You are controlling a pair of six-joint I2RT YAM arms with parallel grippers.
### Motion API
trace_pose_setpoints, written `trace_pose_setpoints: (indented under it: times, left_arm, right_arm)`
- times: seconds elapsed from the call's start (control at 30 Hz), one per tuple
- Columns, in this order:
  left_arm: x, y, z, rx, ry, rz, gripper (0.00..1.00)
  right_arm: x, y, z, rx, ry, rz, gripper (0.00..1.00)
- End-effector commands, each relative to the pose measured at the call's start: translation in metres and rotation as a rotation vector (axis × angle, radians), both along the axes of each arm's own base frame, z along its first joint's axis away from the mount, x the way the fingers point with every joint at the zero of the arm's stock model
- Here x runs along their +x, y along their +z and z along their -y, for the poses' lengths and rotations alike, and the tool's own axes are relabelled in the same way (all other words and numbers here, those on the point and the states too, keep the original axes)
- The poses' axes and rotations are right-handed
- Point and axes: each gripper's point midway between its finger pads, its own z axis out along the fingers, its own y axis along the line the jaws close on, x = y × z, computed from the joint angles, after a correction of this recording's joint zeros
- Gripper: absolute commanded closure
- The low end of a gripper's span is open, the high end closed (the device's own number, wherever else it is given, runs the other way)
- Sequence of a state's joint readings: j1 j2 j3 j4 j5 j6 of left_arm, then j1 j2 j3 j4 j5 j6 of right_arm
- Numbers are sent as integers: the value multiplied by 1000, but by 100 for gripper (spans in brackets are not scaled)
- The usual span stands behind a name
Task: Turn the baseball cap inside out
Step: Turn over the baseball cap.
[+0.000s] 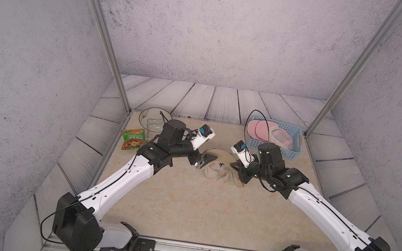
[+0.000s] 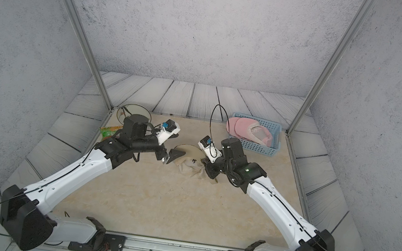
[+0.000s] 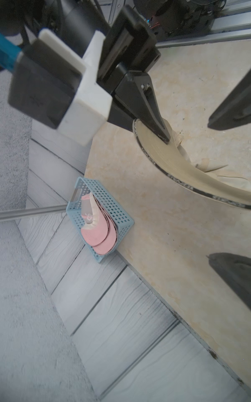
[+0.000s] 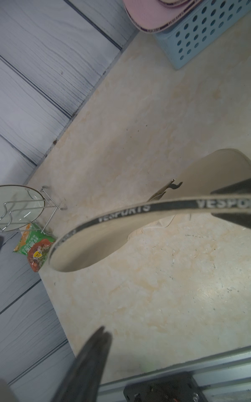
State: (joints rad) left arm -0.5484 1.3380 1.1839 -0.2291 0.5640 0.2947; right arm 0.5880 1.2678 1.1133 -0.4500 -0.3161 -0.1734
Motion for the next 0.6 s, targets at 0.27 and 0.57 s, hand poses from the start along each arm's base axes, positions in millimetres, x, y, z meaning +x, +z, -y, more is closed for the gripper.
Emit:
trace_pose_setpoints:
  times: [0.27, 0.57]
  left_arm:
    - [-15, -27, 25, 59, -159, -82, 39]
    - [-22, -1, 27, -49, -192, -198, 100]
  right_arm:
    - [-14, 18, -15, 69, 104, -33, 100]
    - [-14, 10, -8, 94, 100, -74, 88]
